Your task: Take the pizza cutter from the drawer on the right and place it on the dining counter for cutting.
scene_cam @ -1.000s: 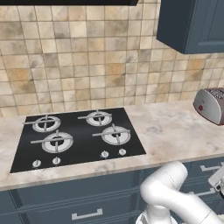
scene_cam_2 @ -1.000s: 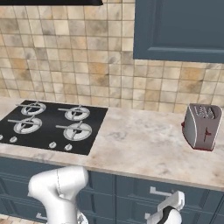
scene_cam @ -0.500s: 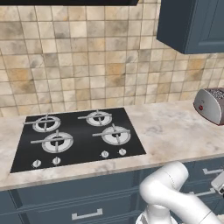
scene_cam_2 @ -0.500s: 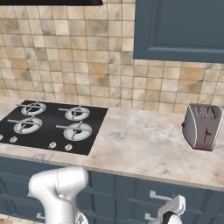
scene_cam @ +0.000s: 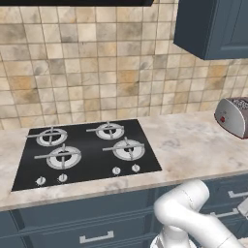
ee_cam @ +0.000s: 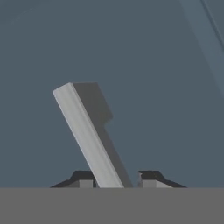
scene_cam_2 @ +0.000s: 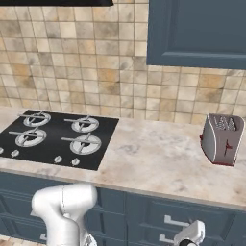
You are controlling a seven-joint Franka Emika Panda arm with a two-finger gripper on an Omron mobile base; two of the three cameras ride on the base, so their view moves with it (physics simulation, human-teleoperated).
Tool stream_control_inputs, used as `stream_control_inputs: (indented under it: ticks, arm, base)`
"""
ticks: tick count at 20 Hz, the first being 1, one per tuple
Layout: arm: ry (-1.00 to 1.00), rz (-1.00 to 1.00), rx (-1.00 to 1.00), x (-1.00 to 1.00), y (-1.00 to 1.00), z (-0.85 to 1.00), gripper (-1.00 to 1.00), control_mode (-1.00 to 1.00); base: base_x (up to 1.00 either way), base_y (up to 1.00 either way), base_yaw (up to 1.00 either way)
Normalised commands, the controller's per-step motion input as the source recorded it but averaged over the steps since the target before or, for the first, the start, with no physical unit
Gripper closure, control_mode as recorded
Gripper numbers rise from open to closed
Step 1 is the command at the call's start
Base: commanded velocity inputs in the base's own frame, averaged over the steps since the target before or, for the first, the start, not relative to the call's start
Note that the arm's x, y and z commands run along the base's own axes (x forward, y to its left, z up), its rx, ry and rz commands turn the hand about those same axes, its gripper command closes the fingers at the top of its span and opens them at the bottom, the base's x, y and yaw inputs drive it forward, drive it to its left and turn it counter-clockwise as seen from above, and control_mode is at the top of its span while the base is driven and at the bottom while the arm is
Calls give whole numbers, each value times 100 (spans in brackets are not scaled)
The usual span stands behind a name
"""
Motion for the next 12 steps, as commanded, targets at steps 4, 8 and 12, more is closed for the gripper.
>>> stream_control_inputs:
  ticks: [4, 8, 12]
  arm:
    - [0, 0, 0, -60, -36, -4, 100, -100]
    - [1, 0, 0, -59, -41, -5, 100, -100]
    - [1, 0, 0, -62, -43, -7, 100, -100]
  base:
    - [0, 0, 0]
    - [0, 0, 0]
    - [0, 0, 0]
